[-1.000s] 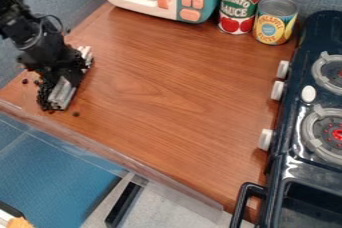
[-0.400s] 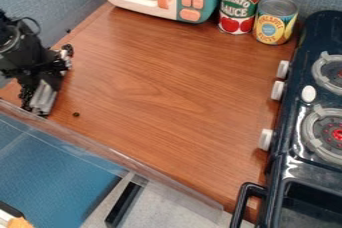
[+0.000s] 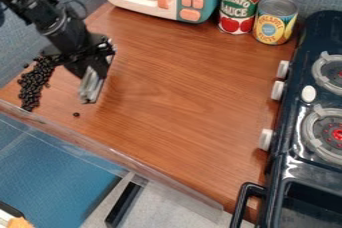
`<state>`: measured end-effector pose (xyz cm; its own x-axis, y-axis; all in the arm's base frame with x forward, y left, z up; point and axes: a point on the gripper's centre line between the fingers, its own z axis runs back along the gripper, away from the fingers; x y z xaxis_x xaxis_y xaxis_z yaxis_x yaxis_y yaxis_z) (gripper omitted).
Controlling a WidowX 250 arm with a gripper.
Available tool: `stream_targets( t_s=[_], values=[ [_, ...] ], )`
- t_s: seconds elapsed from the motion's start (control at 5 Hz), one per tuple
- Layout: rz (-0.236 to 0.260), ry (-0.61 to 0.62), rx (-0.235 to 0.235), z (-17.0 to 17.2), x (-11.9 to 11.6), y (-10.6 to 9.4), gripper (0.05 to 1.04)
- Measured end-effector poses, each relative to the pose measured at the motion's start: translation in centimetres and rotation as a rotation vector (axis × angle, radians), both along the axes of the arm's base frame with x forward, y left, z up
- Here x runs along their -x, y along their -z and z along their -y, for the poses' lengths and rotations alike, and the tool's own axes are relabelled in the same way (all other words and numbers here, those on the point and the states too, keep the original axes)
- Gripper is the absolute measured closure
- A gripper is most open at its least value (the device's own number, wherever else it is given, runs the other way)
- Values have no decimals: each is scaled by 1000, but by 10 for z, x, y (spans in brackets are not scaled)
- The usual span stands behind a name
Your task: Sweep into pile
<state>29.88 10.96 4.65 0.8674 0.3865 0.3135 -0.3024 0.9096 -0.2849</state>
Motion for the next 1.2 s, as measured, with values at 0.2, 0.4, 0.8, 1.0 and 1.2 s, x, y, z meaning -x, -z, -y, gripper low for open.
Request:
stream_targets(
  t_s=[0.2,0.4,0.8,1.0,1.2],
  values=[
    [7,105,-39,50,-13,0,707],
    [-13,180,-101,92,-24,8,707],
    [-84,302,-96,139,-39,29,669],
    [-116,344,-110,140,-45,33,358],
    [-57,366,-118,141,-41,2,94]
  ],
)
